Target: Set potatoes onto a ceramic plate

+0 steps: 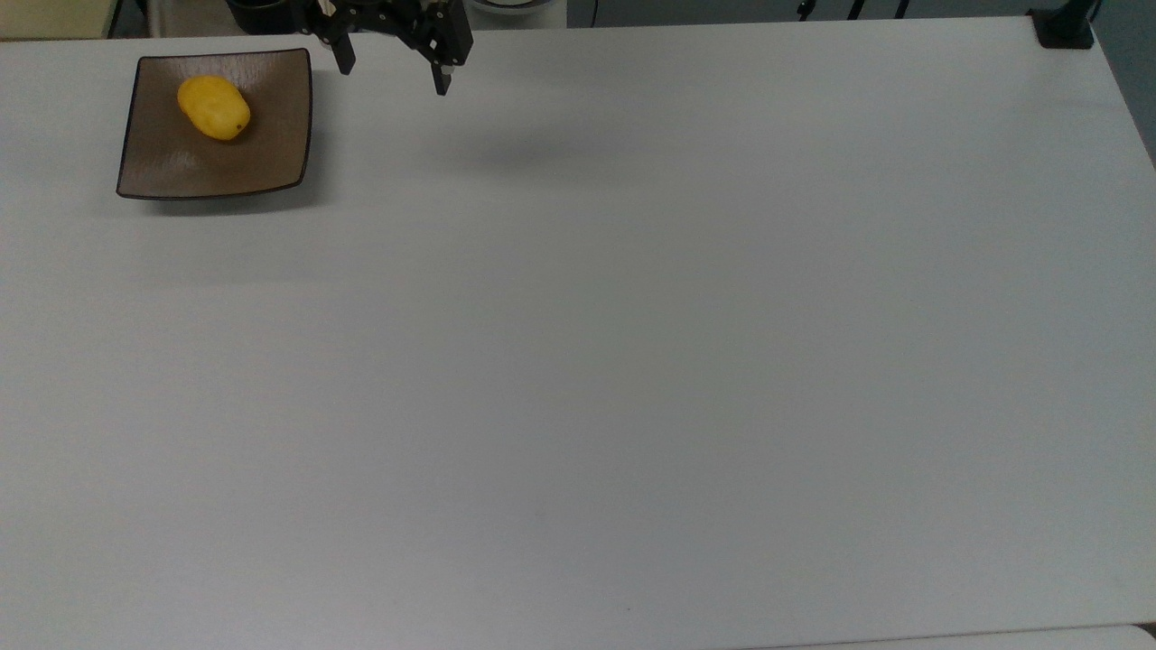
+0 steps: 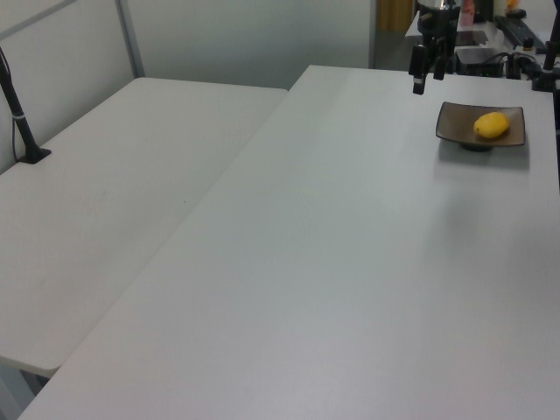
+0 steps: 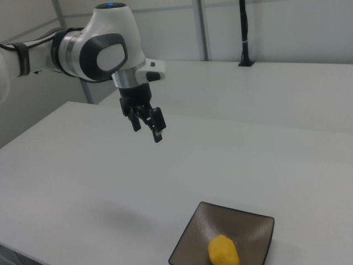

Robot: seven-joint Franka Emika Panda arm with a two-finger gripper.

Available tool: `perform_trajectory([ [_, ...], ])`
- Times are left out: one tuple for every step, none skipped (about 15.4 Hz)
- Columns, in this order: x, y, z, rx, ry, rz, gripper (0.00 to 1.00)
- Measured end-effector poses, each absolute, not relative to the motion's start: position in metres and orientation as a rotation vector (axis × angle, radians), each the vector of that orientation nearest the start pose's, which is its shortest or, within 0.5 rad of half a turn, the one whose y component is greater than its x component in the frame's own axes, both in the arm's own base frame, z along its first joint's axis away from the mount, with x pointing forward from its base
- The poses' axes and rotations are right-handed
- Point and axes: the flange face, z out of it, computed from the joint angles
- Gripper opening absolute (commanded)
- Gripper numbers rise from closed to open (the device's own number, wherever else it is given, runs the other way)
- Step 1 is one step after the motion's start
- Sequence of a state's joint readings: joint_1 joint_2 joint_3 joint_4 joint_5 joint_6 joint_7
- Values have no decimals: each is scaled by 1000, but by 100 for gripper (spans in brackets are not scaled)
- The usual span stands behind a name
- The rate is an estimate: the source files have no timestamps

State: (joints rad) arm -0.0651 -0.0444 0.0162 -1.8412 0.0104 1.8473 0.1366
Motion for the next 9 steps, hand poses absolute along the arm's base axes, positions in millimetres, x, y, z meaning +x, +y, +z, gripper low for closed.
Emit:
perform_trajectory([
  [554,-26,545,-3115,293,-80,100],
  [554,-25,545,-3115,292,-80,100],
  [554,-24,545,-3115,287,-79,100],
  [555,-21,544,-3116,277,-77,100],
  [555,-15,542,-3117,259,-73,100],
  [556,-8,541,-3119,234,-69,100],
  [556,0,539,-3121,212,-64,100],
  [556,7,537,-3122,193,-57,100],
  [556,13,536,-3123,177,-52,100],
])
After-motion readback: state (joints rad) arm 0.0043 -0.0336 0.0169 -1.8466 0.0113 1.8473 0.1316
